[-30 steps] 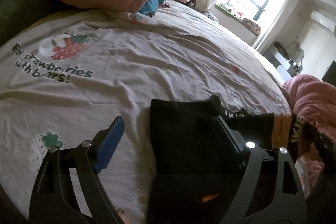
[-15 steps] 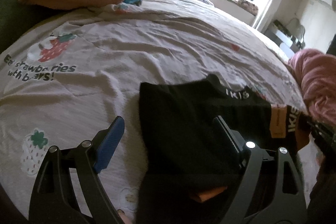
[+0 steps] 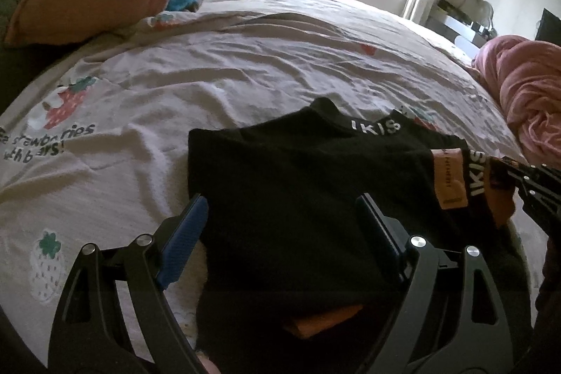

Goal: Fold small clothes

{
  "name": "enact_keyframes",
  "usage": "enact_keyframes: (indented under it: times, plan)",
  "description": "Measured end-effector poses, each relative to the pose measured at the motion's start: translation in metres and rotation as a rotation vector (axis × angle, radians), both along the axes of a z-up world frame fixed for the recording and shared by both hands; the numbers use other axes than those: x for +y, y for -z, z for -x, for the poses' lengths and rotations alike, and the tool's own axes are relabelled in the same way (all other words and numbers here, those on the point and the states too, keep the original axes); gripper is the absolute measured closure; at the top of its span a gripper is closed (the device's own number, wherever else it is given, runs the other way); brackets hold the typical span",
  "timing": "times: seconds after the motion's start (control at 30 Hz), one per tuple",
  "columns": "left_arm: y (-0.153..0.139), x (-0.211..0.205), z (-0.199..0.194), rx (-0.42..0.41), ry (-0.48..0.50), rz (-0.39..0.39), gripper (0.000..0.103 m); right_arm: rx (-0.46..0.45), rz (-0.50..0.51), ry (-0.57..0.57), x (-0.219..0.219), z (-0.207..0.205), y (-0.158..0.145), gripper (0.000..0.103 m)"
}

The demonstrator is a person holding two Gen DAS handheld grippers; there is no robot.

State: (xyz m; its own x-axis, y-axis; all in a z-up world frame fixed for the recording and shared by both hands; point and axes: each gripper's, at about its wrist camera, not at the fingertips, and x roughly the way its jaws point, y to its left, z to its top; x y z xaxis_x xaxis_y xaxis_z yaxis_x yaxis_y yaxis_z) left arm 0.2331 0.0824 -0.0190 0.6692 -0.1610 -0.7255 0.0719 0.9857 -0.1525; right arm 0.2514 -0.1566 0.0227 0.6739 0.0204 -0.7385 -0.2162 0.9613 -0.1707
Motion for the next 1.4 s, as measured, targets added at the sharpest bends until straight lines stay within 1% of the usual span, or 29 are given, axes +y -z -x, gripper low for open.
enact_keyframes:
  times: [0.03,0.07,0.1,0.13,0.17,0.33,0.4,0.43,0.47,0.57,0.63,0.77,0.93,1.0,1.03,1.07,1.1,1.13,1.27,1.4]
  plan:
    - [0.000,-0.001,0.000,0.001,0.003,-0.001,0.025,-0.004,-0.002,0.006,-0.001,0.001,0.000,0.082]
    - [0.000,-0.002,0.001,0.002,0.004,-0.001,0.025,-0.009,-0.002,0.015,-0.002,0.002,0.000,0.081]
    - [0.000,-0.003,0.001,0.001,0.006,-0.001,0.025,-0.011,-0.002,0.024,-0.003,0.002,0.000,0.078]
    - [0.000,-0.004,0.001,0.001,0.008,0.000,0.025,-0.012,-0.004,0.029,-0.005,0.003,0.000,0.073]
    - [0.000,-0.004,0.001,0.001,0.009,0.000,0.025,-0.015,-0.010,0.038,-0.006,0.004,0.000,0.071]
    - [0.003,-0.006,0.001,0.020,0.020,0.011,0.025,0.000,-0.036,0.023,-0.002,0.009,0.004,0.070]
    - [0.007,-0.010,0.000,0.052,0.048,0.018,0.042,0.026,-0.060,-0.009,0.005,0.010,0.009,0.069]
    - [0.009,-0.012,0.000,0.065,0.056,0.017,0.057,0.039,-0.075,-0.025,0.009,0.011,0.011,0.068]
    - [0.013,-0.014,0.000,0.083,0.065,0.011,0.062,0.048,-0.086,-0.037,0.013,0.011,0.012,0.068]
    - [0.026,-0.017,-0.002,0.138,0.080,-0.011,0.067,0.073,-0.127,-0.080,0.026,0.013,0.017,0.067]
    - [0.034,-0.017,-0.002,0.160,0.080,-0.011,0.067,0.093,-0.144,-0.104,0.035,0.013,0.020,0.067]
    - [0.035,-0.011,-0.002,0.165,0.083,0.012,0.067,0.117,-0.150,-0.131,0.047,0.013,0.026,0.067]
    - [0.036,-0.009,-0.001,0.167,0.081,0.022,0.067,0.164,-0.131,-0.083,0.037,0.009,0.040,0.067]
    - [0.036,-0.009,-0.001,0.167,0.082,0.024,0.067,0.183,-0.106,-0.042,0.027,0.007,0.050,0.067]
    - [0.036,-0.009,-0.001,0.167,0.082,0.025,0.067,0.196,-0.114,-0.021,0.020,0.006,0.054,0.062]
    - [0.036,-0.009,-0.001,0.168,0.082,0.026,0.067,0.204,-0.132,-0.009,0.016,0.005,0.057,0.059]
    - [0.035,-0.009,-0.001,0.169,0.082,0.027,0.067,0.218,-0.178,0.010,0.008,0.004,0.061,0.058]
    - [0.035,-0.009,-0.001,0.169,0.081,0.025,0.067,0.225,-0.202,0.018,0.004,0.003,0.063,0.058]
    - [0.035,-0.009,-0.001,0.168,0.081,0.025,0.067,0.210,-0.175,0.016,0.008,0.007,0.061,0.056]
    - [0.035,-0.010,-0.001,0.168,0.081,0.024,0.067,0.200,-0.210,0.029,0.004,0.010,0.057,0.055]
